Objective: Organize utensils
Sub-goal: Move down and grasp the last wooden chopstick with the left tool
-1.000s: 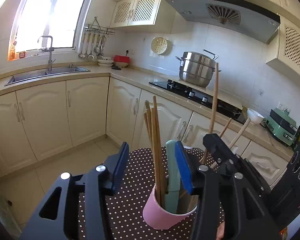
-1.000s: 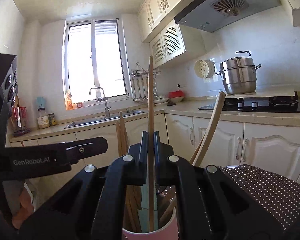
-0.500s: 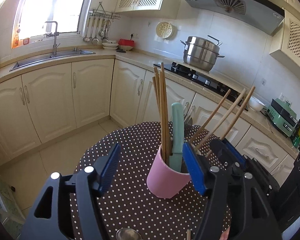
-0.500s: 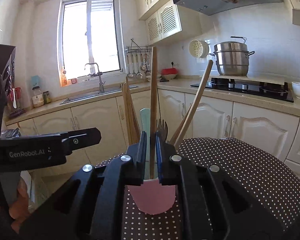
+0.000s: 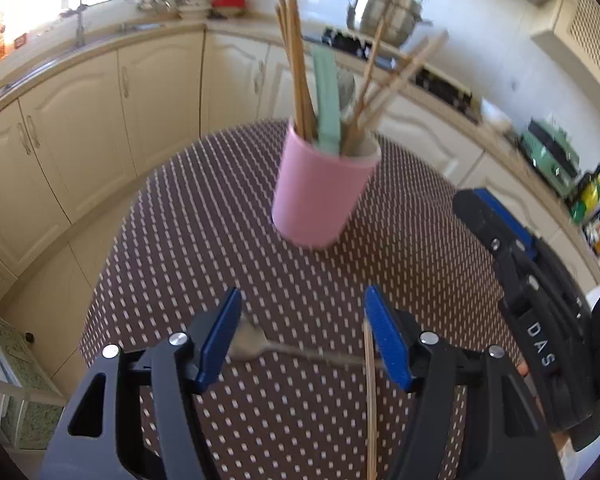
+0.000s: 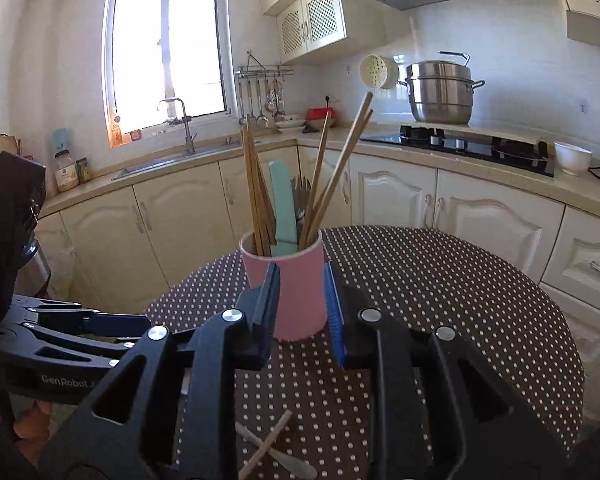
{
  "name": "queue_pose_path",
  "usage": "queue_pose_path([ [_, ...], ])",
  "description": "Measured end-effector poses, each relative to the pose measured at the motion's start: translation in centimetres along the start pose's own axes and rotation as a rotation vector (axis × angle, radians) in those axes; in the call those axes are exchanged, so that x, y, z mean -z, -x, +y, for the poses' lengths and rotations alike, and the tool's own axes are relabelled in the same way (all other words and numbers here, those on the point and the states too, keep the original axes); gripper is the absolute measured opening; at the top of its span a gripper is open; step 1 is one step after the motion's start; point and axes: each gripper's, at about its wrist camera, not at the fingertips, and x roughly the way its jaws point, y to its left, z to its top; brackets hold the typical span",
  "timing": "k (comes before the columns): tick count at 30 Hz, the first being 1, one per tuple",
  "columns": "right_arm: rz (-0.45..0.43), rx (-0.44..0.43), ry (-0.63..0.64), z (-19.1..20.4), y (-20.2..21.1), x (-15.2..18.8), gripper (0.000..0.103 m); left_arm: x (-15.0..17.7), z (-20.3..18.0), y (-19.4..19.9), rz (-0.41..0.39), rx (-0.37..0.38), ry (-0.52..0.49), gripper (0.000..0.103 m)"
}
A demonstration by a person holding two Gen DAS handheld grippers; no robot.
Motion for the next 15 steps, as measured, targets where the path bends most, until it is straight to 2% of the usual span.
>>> queue_pose_path([
  [5, 0.106, 0.015, -0.003, 0.0, 1.3, 2.9, 0.023, 3.5, -1.9, -1.9, 0.133, 0.002, -0.055, 0.063],
  [8, 0.146, 0.023, -0.011, -0.3, 2.2, 4.2, 0.024, 5.4, -3.1, -2.8, 0.177, 0.006, -0.086, 0.063],
  [10, 0.167, 0.022, -0.032, -0.8, 2.9, 5.0, 0.031, 6.4, -3.8, -3.1, 0.197, 0.003, -0.107, 0.063],
  [12, 0.177, 0.022, -0.042, -1.1, 3.5, 5.4, 0.046, 7.2, -4.5, -3.5, 0.217, -0.009, -0.125, 0.063],
  [14, 0.184, 0.022, -0.043, -1.3, 4.0, 5.8, 0.046, 7.7, -5.1, -4.0, 0.230, -0.021, -0.134, 0.060],
  [15, 0.191, 0.021, -0.044, -1.5, 4.1, 5.9, 0.046, 8.0, -5.3, -4.3, 0.238, -0.025, -0.134, 0.051],
])
